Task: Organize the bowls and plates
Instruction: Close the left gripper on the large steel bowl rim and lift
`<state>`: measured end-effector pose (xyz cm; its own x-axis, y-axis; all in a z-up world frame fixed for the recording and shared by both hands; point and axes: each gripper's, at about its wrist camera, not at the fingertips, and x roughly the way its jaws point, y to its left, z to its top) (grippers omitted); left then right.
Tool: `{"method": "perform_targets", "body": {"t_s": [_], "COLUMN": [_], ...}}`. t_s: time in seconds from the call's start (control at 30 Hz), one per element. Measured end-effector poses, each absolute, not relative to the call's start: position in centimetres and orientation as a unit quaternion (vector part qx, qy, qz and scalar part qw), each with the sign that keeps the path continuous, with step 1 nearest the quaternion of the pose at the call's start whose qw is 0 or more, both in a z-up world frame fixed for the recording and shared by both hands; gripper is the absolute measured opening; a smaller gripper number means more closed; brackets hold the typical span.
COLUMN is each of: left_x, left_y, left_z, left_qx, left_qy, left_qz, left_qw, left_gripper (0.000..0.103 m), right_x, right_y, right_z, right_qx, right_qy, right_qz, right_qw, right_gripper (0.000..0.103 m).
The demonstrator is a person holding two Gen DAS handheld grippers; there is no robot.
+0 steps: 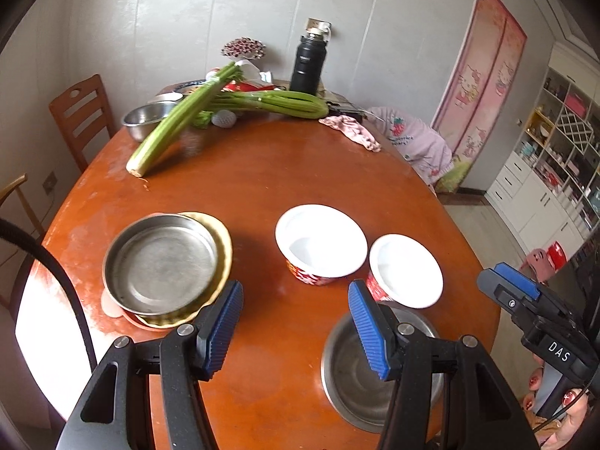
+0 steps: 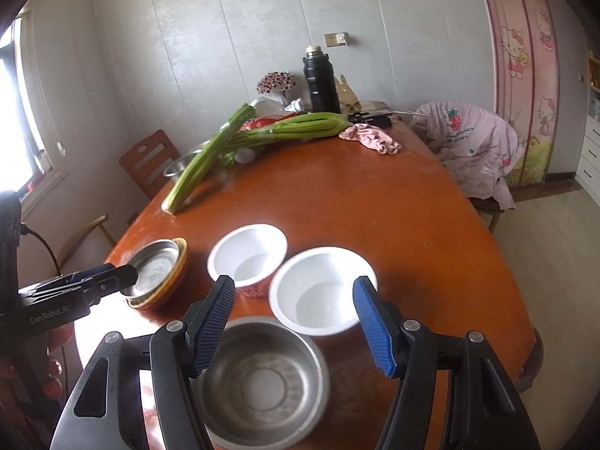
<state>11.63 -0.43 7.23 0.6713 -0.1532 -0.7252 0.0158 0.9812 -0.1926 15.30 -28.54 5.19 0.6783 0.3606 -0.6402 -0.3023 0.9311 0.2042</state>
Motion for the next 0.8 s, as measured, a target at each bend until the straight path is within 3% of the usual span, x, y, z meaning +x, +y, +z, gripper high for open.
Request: {"method": "perform_targets", "body": {"t_s": [0.8], "left_x": [12.2], "left_y": [-4.5], "left_z": [-0.4], "left_qx": [-0.061], "left_qy": [0.461], "left_qz": [-0.129], "left_qw": [0.876], "left_gripper": [0.058], "right_x": [13.0], "right_y": [-28.0], "right_z": [-1.8], "right_qx": [0.004], "right_qy": [0.433], "right_qz": [0.146], "right_qw": [0.89], "right_gripper": [0.067]}}
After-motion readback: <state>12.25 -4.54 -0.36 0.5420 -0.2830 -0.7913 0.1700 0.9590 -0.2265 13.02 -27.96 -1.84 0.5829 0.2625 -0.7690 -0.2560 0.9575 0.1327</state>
